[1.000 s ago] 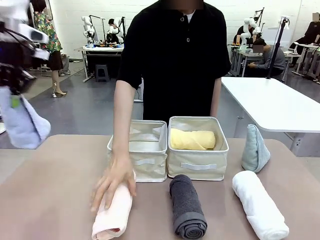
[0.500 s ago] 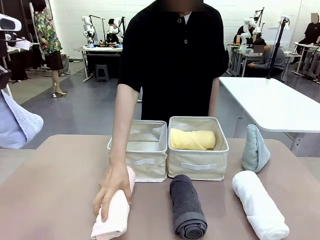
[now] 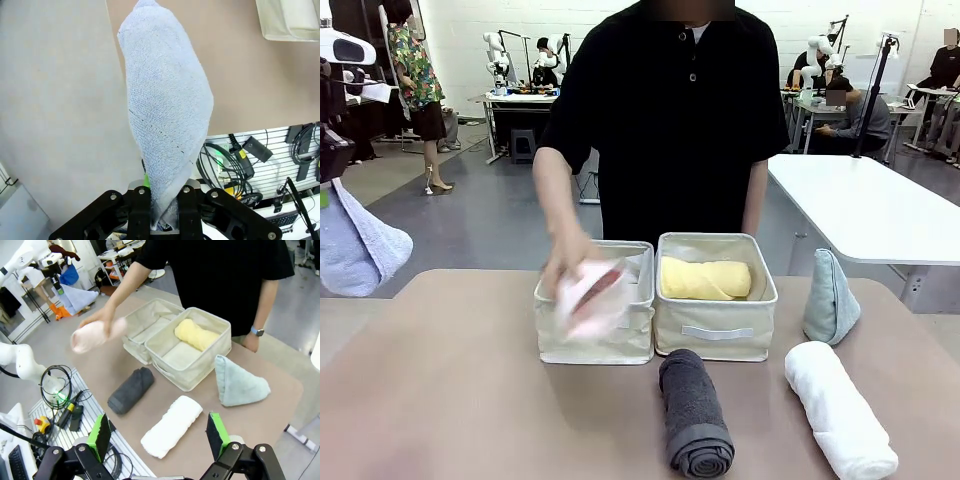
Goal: Sort the towels based on their folding style.
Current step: Pick up one triangle-folded towel and place it in the left Fabric basket.
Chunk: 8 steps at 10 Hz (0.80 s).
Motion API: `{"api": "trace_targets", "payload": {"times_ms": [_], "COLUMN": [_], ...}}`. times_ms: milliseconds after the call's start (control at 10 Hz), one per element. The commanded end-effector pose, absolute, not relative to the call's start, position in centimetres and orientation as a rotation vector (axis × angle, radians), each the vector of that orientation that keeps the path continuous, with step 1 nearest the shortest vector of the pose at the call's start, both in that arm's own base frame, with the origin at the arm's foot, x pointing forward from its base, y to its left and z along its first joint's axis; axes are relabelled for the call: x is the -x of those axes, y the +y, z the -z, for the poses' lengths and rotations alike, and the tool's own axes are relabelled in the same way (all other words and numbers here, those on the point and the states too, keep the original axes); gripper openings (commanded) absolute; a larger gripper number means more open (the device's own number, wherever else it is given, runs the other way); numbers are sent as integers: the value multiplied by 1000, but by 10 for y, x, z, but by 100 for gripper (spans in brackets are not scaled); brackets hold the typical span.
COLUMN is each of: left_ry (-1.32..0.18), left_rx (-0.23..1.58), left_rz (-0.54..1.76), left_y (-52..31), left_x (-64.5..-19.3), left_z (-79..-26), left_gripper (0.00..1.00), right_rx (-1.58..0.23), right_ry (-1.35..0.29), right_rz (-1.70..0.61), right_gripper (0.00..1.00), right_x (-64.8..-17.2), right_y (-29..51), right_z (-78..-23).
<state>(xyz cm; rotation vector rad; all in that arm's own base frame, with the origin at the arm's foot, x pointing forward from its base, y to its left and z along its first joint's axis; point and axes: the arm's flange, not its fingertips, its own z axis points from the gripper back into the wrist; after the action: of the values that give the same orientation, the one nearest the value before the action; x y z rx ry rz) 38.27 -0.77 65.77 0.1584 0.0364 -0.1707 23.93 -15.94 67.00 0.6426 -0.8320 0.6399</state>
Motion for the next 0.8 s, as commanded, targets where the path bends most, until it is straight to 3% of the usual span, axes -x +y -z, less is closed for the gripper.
{"api": "trace_targets", "payload": {"times_ms": [0, 200, 300, 500, 700], "left_ry": [35, 35, 37, -56, 38], "left_rx": [-168, -168, -158, -103, -121], "left_rz": [154, 154, 171, 707, 1128], "left_y": [-8, -8, -8, -54, -97], "left_x": [-382, -382, -383, -385, -393], "left_z": [-663, -663, -658, -679, -694], "left_gripper": [7, 7, 16, 16, 16], "right_rx": [-646, -646, -646, -646, -646], "right_ry": [-826, -826, -826, -826, -826], "right_rz": [-640, -640, -640, -640, -640], "right_gripper": [100, 100, 100, 100, 100], "right_x": [-241, -241, -241, -241, -241], "right_y": [-159, -159, -159, -159, -159], "right_z": [-671, -671, -671, -671, -671]}}
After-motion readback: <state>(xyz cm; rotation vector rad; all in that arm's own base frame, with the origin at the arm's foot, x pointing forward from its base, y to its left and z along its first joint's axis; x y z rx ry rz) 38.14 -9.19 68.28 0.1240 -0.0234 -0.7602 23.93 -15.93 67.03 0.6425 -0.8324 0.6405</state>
